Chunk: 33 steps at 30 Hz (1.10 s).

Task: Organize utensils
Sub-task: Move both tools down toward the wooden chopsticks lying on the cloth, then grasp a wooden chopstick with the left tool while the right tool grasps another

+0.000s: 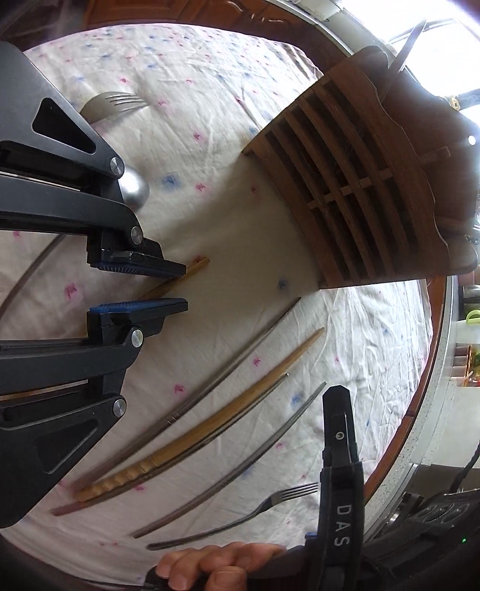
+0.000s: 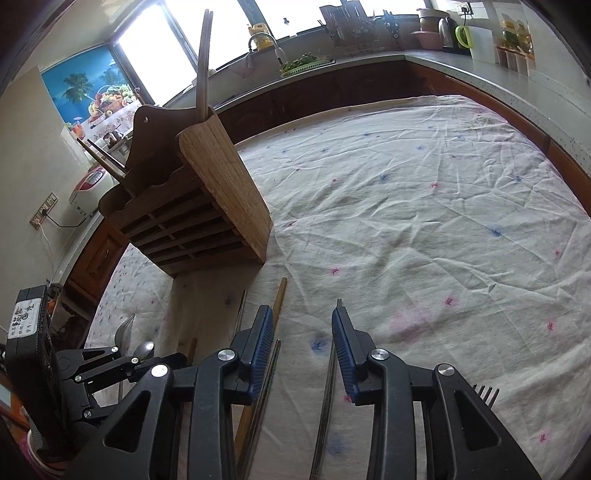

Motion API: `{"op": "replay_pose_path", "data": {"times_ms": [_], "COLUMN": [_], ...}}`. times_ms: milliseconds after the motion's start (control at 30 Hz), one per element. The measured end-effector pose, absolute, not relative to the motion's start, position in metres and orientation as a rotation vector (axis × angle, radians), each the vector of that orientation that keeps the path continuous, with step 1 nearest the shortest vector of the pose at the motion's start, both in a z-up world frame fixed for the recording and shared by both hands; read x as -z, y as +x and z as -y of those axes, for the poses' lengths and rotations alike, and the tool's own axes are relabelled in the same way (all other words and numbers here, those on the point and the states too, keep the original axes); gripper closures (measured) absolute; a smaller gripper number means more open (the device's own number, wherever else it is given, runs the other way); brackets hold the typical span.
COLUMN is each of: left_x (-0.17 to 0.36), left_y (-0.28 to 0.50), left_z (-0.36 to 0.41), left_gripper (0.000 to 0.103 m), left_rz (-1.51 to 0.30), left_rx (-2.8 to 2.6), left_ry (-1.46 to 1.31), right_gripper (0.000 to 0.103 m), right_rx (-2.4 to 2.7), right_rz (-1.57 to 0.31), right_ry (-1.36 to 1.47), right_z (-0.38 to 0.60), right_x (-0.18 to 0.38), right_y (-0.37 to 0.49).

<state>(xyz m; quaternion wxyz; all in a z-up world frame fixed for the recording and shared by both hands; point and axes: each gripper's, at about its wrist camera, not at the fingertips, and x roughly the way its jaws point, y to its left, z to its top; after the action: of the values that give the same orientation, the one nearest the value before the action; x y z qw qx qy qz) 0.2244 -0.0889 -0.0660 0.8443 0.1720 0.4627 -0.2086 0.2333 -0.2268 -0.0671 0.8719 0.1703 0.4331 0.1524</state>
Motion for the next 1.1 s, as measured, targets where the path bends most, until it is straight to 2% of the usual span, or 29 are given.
{"op": "replay_pose_path", "data": {"times_ms": [167, 233, 267, 500, 533, 567, 600, 667, 900, 1100], "left_x": [0.063, 0.064, 0.065, 0.068, 0.068, 0.068, 0.068, 0.068, 0.058, 0.026], "left_y": [0.231, 0.233, 0.233, 0.233, 0.234, 0.234, 0.233, 0.233, 0.232, 0.214], "left_z": [0.062, 0.056, 0.055, 0.079, 0.078, 0.079, 0.081, 0.083, 0.071, 0.044], "left_gripper": [0.088, 0.075, 0.073, 0.071, 0.073, 0.079, 0.082, 0.093, 0.099, 0.099], "left_rz": [-1.030, -1.049, -1.055, -1.018, -1.011, -1.008, -1.005, -0.995, -1.011, -0.952], "left_rx": [0.413, 0.382, 0.374, 0.298, 0.296, 0.304, 0.313, 0.327, 0.377, 0.412], "left_ry": [0.205, 0.157, 0.137, 0.191, 0.201, 0.207, 0.211, 0.220, 0.107, -0.034], "right_gripper": [0.077, 0.079, 0.080, 0.083, 0.085, 0.087, 0.093, 0.094, 0.097, 0.098], "right_rx": [-0.339, -0.342, -0.345, -0.325, -0.316, -0.303, -0.295, -0.296, -0.345, -0.367], "right_rz": [-0.936, -0.949, -0.956, -0.973, -0.972, -0.971, -0.969, -0.971, -0.968, -0.879], "right_ry": [0.297, 0.277, 0.265, 0.162, 0.158, 0.146, 0.133, 0.141, 0.265, 0.317], "right_z": [0.206, 0.198, 0.194, 0.171, 0.170, 0.169, 0.169, 0.170, 0.182, 0.199], "right_x": [0.074, 0.078, 0.080, 0.087, 0.087, 0.088, 0.088, 0.088, 0.077, 0.039], "right_y": [0.250, 0.258, 0.262, 0.274, 0.274, 0.274, 0.273, 0.273, 0.260, 0.228]}}
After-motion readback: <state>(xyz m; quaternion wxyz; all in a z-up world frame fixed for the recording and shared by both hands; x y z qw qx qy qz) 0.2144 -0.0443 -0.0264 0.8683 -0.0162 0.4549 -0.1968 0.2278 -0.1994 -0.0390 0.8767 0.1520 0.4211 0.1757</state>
